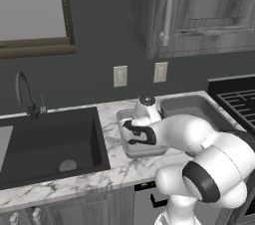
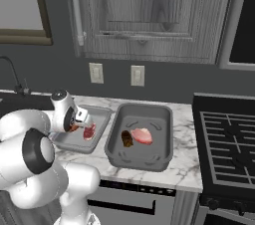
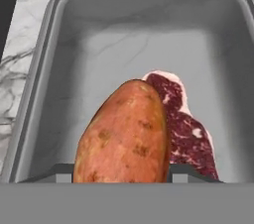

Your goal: Place one sweet potato and one steak in each tupperware on the nearby counter, to pack two identical lunches.

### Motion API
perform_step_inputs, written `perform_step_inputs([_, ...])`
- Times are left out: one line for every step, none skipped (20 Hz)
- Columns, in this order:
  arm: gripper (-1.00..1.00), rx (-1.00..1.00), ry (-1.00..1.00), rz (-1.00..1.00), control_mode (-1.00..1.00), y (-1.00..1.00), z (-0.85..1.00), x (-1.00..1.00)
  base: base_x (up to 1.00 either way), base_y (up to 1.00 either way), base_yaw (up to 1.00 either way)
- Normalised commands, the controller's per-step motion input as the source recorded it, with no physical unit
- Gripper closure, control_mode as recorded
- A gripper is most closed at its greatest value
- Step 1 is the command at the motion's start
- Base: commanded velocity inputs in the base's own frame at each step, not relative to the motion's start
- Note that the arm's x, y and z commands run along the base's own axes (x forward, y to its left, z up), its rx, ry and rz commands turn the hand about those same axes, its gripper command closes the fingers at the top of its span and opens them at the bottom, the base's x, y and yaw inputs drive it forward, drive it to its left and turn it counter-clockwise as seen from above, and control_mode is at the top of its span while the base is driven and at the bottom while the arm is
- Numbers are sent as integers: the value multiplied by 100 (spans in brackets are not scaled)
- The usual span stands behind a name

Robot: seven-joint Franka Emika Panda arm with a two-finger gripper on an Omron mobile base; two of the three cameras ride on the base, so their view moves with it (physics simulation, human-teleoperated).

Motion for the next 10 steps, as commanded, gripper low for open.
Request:
perform_step_inputs([100,-2,5,0,-100,8,-29,35,0,0,0])
perform_step_inputs([100,-1,4,0,-100,5,-24,34,0,0,0])
perform_step_inputs([100,-1,5,0,-100,1,-19,34,0,0,0])
perform_step_inputs([100,0,5,1,-100,0,-15,32,0,0,0])
perform_step_inputs([100,0,4,1,-100,0,-14,29,0,0,0])
perform_step_inputs([100,0,4,1,-100,0,-13,29,0,0,0])
perform_step_inputs([100,0,5,1,-100,0,-12,31,0,0,0])
perform_step_inputs([100,0,5,1,-100,0,-13,30,0,0,0])
perform_step_inputs([100,0,5,1,-100,0,-17,32,0,0,0])
perform_step_inputs([100,-1,5,1,-100,1,-20,32,0,0,0])
